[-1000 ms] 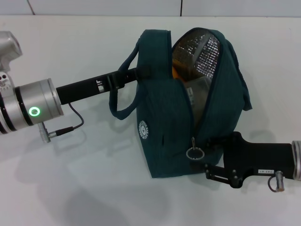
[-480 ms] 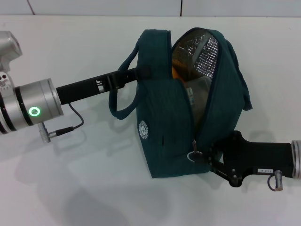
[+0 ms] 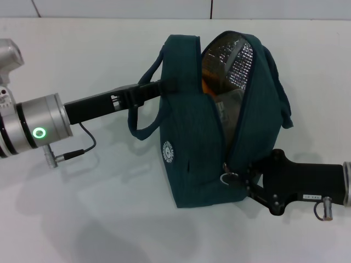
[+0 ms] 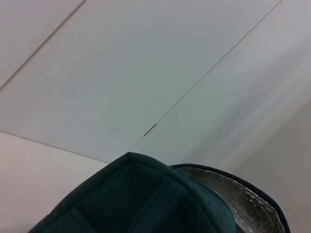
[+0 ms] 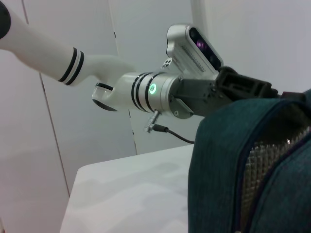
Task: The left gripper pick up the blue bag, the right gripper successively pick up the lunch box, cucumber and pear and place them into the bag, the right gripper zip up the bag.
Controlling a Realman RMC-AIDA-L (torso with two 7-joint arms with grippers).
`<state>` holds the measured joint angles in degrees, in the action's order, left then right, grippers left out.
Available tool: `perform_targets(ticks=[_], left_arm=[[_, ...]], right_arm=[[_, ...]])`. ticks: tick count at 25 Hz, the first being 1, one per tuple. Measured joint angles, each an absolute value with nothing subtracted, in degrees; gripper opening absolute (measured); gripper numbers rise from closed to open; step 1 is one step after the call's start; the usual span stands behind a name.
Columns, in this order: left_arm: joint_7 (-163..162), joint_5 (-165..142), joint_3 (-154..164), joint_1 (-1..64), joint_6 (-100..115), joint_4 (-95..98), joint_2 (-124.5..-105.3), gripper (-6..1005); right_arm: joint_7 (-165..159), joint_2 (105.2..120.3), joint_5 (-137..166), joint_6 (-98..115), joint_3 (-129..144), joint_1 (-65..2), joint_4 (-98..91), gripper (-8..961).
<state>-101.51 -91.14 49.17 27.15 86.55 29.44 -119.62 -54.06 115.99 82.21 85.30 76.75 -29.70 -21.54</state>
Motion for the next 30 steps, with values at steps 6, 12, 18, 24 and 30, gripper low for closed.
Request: perform_targets(ticks=[6, 12, 18, 24, 30], left_arm=[[-99.5, -91.1, 48.5, 26.8, 86.6, 29.4, -119.56, 253], [-93.6, -85.5, 45.6, 24.3, 88.0, 29.4, -119.75, 494], [-91.8, -82.0, 45.6, 23.3, 88.0, 28.4, -119.65, 647], [-91.8, -81.5, 45.5, 23.6, 88.1, 27.5, -119.8, 684], [-91.4, -80.7, 45.6, 23.7, 88.2, 27.2, -119.83, 683]], right_arm=[[-53.6, 115.83, 82.2, 86.3, 76.7, -29.3, -22.0, 10], [-53.0, 115.61, 81.4, 87.9, 76.7, -27.8, -23.5, 11], [-53.1, 115.42, 80.8, 89.2, 76.6, -24.4, -28.0, 11], [-53.0, 115.21, 80.7, 91.8, 73.7, -23.0, -28.2, 11], [-51.6, 115.13, 80.4, 94.1, 71.7, -22.3, -28.6, 12]])
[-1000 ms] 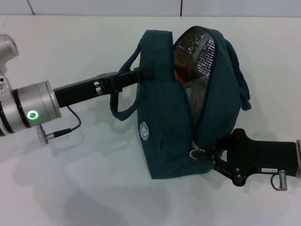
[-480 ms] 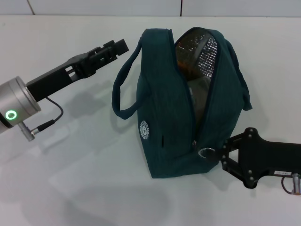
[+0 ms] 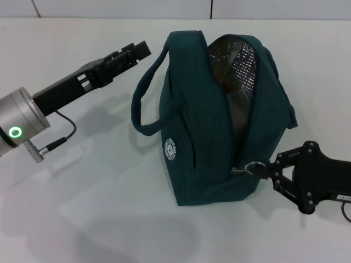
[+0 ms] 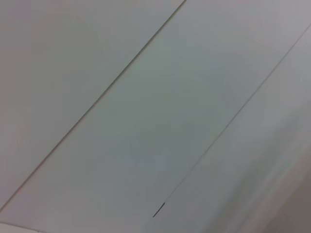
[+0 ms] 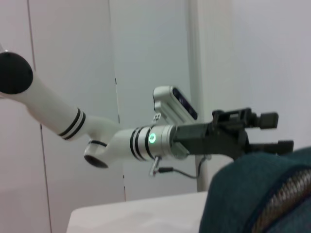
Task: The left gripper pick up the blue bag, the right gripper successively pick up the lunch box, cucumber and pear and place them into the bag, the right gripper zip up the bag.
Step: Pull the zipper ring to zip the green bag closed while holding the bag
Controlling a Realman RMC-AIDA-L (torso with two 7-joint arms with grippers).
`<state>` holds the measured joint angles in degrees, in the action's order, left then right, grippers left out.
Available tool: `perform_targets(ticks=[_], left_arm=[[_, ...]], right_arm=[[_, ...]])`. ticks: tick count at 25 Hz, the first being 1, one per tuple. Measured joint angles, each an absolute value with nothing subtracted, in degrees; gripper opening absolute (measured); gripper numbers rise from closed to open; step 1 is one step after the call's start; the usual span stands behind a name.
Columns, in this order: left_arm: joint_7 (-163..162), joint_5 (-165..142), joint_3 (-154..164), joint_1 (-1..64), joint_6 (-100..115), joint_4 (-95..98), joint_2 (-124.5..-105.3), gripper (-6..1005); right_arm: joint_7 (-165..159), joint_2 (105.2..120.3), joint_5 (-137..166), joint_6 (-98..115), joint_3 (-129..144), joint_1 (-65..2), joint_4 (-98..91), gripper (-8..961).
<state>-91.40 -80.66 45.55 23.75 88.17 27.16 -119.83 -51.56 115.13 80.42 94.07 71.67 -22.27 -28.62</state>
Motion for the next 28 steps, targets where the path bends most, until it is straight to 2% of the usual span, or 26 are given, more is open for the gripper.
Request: perform_targets(ticks=[11, 28], left_arm=[[-83.6, -72.9, 45.5, 20.4, 91.6, 25.1, -119.59, 681], [-82.7, -72.9, 45.5, 18.1, 91.7, 25.0, -119.46, 678]], right_arm=[[-51.5, 115.41, 76.1, 95.3, 71.6, -24.3, -30.2, 12], [-53.7, 115.52, 68.5, 90.3, 72.0, -31.3, -31.4, 13]])
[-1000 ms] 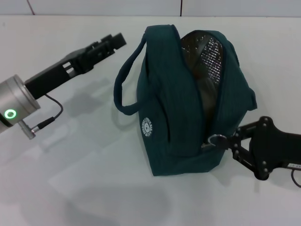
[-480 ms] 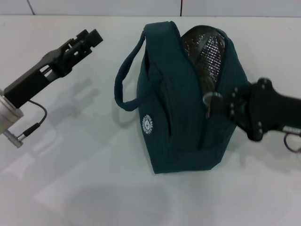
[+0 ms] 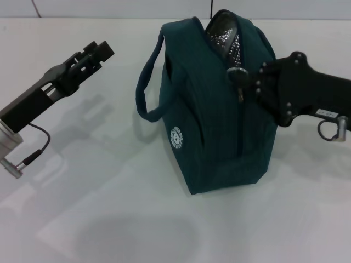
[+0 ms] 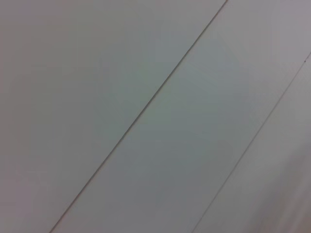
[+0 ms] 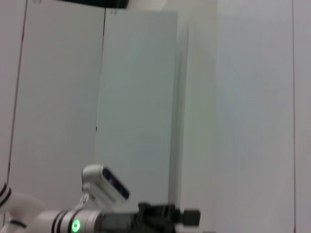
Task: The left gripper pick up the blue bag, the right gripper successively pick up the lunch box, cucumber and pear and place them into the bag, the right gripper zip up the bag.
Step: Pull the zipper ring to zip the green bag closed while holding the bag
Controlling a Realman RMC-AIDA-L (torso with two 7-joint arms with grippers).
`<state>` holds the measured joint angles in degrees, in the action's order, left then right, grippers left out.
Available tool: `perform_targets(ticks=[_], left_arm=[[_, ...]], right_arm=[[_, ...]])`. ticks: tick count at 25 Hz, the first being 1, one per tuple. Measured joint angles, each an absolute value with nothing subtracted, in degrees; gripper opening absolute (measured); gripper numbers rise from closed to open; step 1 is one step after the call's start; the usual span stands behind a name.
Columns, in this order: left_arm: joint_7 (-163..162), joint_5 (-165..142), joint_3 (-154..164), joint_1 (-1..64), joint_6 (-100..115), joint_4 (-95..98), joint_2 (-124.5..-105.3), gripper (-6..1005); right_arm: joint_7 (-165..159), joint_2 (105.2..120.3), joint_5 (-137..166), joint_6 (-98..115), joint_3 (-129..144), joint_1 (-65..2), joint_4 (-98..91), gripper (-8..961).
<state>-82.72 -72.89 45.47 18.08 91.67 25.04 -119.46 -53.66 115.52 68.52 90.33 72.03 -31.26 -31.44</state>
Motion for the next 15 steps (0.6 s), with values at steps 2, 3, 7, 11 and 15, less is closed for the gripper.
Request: perform_targets(ticks=[2, 3, 7, 11, 15], left_arm=[[-82.7, -72.9, 45.5, 18.0, 91.7, 25.0, -119.49, 677], [-82.7, -72.9, 45.6, 18.0, 91.7, 25.0, -119.5, 677], [-82.7, -72.9, 45.6, 17.5, 91.7, 25.0, -119.45, 676], [-82.7, -73.2, 45.6, 17.3, 91.7, 25.0, -119.34, 676], [-82.7, -73.2, 45.5, 16.8, 91.8, 25.3, -119.33, 676]], right_arm=[[-53.7, 115.66, 68.8, 88.9, 73.2, -31.1, -31.2, 14], [-53.7, 115.69, 68.8, 88.3, 73.8, -31.0, -31.2, 14], [-54.0, 115.57, 67.1, 87.6, 73.8, -31.3, -32.2, 14], [-56.3, 115.48, 65.0, 86.2, 74.1, -33.2, -33.7, 14], [-56.3, 115.97, 64.9, 83.7, 76.4, -35.2, -33.4, 14]])
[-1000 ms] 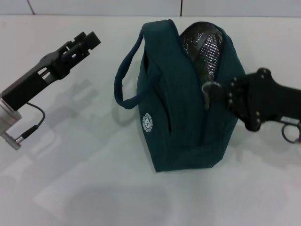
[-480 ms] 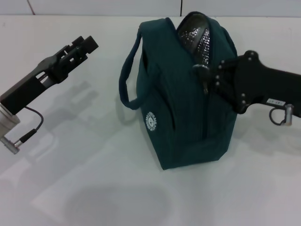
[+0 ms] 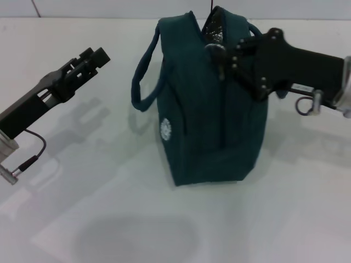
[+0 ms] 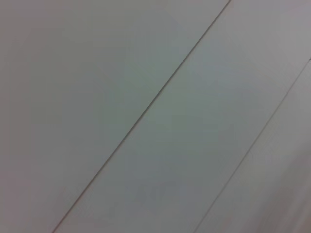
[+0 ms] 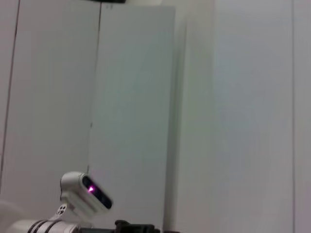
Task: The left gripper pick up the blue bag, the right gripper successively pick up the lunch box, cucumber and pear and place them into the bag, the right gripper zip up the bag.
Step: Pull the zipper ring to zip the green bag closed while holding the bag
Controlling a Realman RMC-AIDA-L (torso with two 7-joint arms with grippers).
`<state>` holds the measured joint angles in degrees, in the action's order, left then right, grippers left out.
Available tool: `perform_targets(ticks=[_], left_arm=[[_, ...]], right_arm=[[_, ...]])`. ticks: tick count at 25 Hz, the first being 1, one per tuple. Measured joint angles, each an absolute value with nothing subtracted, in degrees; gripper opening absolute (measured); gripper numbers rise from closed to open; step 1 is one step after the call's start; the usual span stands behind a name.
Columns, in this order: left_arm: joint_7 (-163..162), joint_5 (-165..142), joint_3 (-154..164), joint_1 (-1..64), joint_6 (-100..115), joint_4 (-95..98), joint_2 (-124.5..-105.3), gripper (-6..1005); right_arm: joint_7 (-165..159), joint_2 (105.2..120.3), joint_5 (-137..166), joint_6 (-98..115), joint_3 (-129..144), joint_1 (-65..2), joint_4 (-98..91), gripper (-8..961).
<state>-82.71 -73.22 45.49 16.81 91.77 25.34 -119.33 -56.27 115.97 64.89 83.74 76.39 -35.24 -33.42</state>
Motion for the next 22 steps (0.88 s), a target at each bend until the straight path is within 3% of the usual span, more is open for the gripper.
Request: perform_targets(ticks=[8, 22], left_arm=[[-82.7, -73.3, 45.7, 15.2, 92.3, 25.6, -119.23, 675], [-79.9, -87.1, 45.8, 14.7, 95.7, 33.5, -119.26, 675]], right_arm=[[-56.2, 116.19, 61.7, 78.5, 82.5, -40.3, -33.4, 15], [-56.2, 116.19, 61.4, 76.3, 84.0, -40.5, -31.2, 16]])
